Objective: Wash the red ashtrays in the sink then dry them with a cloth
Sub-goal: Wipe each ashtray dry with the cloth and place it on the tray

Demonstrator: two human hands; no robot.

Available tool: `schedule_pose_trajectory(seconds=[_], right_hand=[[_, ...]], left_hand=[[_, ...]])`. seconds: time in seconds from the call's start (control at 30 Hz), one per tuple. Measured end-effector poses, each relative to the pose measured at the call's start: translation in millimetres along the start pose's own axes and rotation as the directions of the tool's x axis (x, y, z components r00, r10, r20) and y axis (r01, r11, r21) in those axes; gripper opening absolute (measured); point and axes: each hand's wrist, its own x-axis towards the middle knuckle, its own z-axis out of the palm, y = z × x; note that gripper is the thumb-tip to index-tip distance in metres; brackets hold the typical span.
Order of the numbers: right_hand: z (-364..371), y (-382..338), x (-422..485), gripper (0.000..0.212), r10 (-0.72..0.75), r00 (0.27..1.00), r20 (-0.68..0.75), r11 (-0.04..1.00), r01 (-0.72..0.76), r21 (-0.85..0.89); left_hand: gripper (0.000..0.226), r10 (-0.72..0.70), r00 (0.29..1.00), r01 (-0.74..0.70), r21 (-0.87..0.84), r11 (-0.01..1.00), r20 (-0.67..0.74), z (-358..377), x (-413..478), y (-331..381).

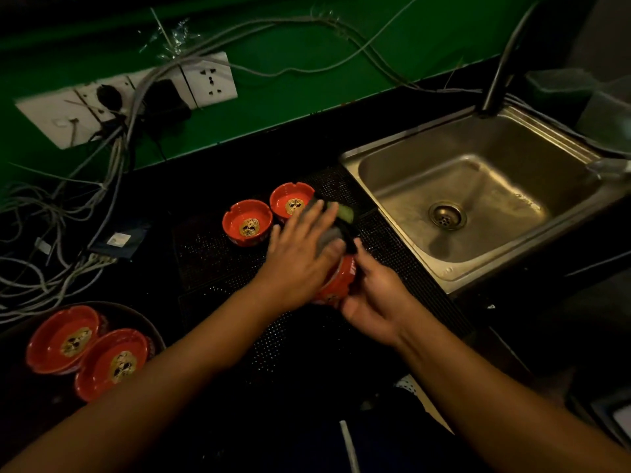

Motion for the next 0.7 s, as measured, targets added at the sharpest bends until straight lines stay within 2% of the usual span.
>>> schedule_pose_trajectory(seconds=[0.07, 0.13, 0.2, 0.27, 0.33, 0.4, 0.5, 0.57, 0.63, 0.7], right_hand=[[3.1, -1.5, -5.5, 0.051, -0.021, 0.999, 0.037, 1.0, 0.021, 0.006], [1.4, -11.6, -5.4, 0.05, -0.061, 0.998, 0.024, 0.998, 0.061, 0.03], [3.2, -23.3, -4.3, 0.054, -0.081, 0.996, -0.033, 0.996, 0.082, 0.037], [3.6, -25.9, -2.9, 0.055, -0.057, 0.995, -0.084, 0.998, 0.055, -0.023], [7.4, -18.7, -5.8, 0.042, -0.055, 0.995, -0.087, 0.997, 0.049, -0.064], [13.5, -8.5, -11.0, 0.036, -0.023, 0.999, -0.032, 0.997, 0.021, -0.069], [17.5, -10.8, -18.3, 0.045, -0.018, 0.999, 0.042, 0.999, 0.019, -0.035], [12.4, -21.2, -15.9, 0.053, -0.064, 0.997, 0.048, 0.998, 0.065, -0.003], [12.9, -26.9, -15.3, 0.056, -0.097, 0.995, 0.017, 0.995, 0.098, -0.014], [11.3, -24.3, -14.4, 0.05, -0.084, 0.996, -0.021, 0.995, 0.083, -0.058]], left_hand=[[0.053, -0.041, 0.999, 0.041, -0.168, 0.985, 0.004, -5.5, -0.3, -4.5], [0.052, 0.038, 0.999, -0.04, -0.228, 0.973, -0.016, -4.4, -12.1, 2.5], [0.062, 0.145, 0.989, -0.139, -0.18, 0.974, 0.016, 2.8, -27.9, 18.4], [0.063, 0.19, 0.98, -0.186, -0.063, 0.98, 0.058, 10.4, -33.8, 28.5], [0.061, 0.17, 0.984, -0.168, -0.035, 0.985, 0.056, 4.1, -23.8, 30.7], [0.062, 0.14, 0.989, -0.137, -0.068, 0.988, 0.039, -8.4, -8.0, 24.8], [0.063, 0.002, 1.0, 0.0, -0.167, 0.986, 0.011, -17.9, -1.8, 4.4], [0.062, -0.065, 0.996, 0.083, -0.339, 0.937, 0.064, -11.3, -14.3, -1.9], [0.054, -0.033, 0.995, 0.07, -0.426, 0.902, 0.095, -0.1, -30.8, 7.3], [0.054, 0.071, 0.995, -0.049, -0.304, 0.951, 0.064, 7.8, -36.9, 21.7]])
